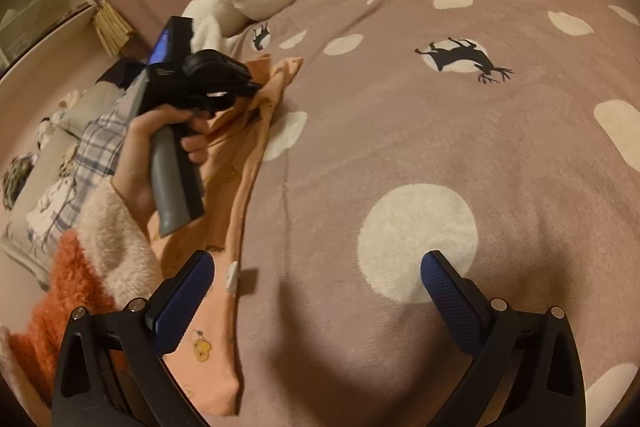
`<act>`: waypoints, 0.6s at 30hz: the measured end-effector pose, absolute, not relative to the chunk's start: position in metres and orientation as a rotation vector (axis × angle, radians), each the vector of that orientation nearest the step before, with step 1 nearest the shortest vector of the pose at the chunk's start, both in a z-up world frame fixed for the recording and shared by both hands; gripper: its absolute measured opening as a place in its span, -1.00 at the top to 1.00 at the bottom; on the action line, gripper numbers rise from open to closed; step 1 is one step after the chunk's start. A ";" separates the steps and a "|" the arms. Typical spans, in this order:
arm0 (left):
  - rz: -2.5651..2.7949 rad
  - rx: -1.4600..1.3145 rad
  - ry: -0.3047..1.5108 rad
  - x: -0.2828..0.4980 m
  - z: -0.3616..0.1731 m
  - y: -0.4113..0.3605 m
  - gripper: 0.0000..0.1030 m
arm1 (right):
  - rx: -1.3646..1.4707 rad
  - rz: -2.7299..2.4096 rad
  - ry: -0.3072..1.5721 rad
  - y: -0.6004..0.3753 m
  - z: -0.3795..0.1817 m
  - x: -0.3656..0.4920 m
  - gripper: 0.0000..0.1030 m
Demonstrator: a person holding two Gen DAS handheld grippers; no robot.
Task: Fold small clothes
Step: 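Lower the sleeve onto the shirt and open the left gripper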
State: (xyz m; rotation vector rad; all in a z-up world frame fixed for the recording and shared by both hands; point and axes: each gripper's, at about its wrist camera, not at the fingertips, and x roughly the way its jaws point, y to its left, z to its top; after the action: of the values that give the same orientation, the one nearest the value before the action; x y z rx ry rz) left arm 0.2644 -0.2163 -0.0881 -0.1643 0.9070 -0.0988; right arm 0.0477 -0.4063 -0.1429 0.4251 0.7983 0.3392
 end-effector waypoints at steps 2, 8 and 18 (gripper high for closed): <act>-0.109 -0.160 0.902 0.264 -0.088 -0.219 0.88 | 0.424 0.354 0.798 -0.404 -0.142 0.048 -0.99; -0.113 -0.160 0.916 0.266 -0.092 -0.225 0.84 | 0.392 0.407 0.793 -0.393 -0.140 0.047 -0.99; -0.182 -0.098 0.890 0.257 -0.091 -0.248 0.19 | 0.376 0.423 0.792 -0.388 -0.138 0.048 -0.99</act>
State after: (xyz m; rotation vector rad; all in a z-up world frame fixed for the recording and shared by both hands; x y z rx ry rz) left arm 0.2574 -0.2485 -0.0905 -0.0977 0.8897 -0.1818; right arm 0.0475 -0.3885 -0.1377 0.3760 0.7919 0.4228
